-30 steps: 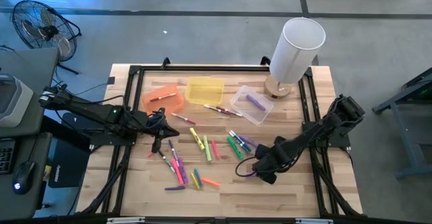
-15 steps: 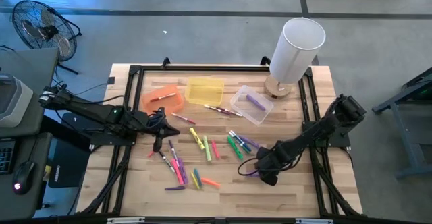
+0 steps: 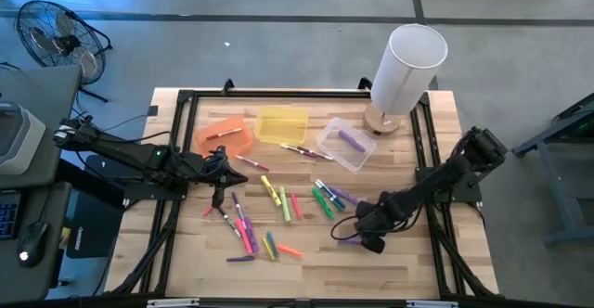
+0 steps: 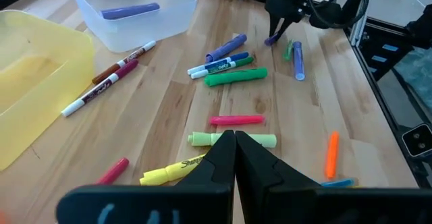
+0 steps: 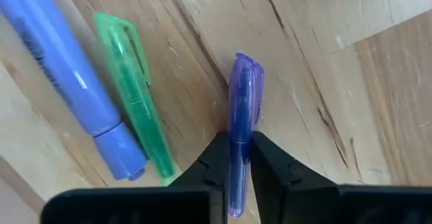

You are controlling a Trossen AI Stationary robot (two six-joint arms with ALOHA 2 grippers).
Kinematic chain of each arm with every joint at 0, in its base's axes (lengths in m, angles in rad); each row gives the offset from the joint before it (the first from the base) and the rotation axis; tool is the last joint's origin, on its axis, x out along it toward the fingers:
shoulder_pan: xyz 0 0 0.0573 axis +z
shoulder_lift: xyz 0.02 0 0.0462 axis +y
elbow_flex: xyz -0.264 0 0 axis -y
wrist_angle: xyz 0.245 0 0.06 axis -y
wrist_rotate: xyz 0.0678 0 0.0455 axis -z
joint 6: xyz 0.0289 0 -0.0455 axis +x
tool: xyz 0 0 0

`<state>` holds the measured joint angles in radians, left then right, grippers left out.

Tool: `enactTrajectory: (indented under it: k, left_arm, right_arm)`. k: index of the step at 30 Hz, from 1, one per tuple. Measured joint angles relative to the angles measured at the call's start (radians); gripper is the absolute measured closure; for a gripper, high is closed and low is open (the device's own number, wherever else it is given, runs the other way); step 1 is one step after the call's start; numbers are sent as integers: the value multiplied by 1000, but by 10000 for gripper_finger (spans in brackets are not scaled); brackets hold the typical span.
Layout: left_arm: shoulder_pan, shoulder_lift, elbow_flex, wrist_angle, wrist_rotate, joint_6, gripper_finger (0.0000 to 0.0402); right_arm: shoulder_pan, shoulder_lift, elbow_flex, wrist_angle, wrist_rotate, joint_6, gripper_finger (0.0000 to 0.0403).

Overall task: Pick & Place Markers
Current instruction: Put the top purple pen into the yellow bin

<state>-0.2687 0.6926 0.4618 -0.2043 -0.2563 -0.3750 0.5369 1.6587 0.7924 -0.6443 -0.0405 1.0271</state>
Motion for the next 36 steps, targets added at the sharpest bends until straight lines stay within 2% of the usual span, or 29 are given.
enactTrajectory:
  k: [5, 8, 12, 16, 19, 22, 25, 28, 32, 36]
  left_arm:
    - [0, 0, 0, 0, -1, 0, 401]
    - [0, -1, 0, 2, -34, -22, 401]
    - [1, -11, 1, 2, -56, -48, 401]
    - [0, -19, 2, -12, -29, -40, 401]
    - [0, -19, 2, -20, -18, -39, 401]
    - [0, -18, 2, -31, -4, -39, 401]
    - [0, -15, 2, -30, 7, -39, 401]
    - [0, -14, 2, -31, 6, -38, 401]
    - [0, -14, 2, -31, 3, -38, 401]
    - [0, -14, 2, -39, 3, -38, 401]
  right_arm:
    - [0, -13, 0, -38, 12, 40, 374]
    - [-6, -70, 13, -69, 41, 68, 374]
    - [-26, -197, 43, -80, 117, 153, 373]
    - [-51, -302, 76, -116, 184, 202, 374]
    - [-91, -354, 143, -135, 274, 193, 374]
    - [-154, -352, 238, -181, 358, 107, 374]
    - [-256, -303, 369, -183, 385, -45, 374]
    - [-366, -200, 532, -184, 397, -212, 374]
    - [-493, -16, 777, -179, 396, -434, 374]
    - [-596, 201, 1015, -179, 333, -659, 374]
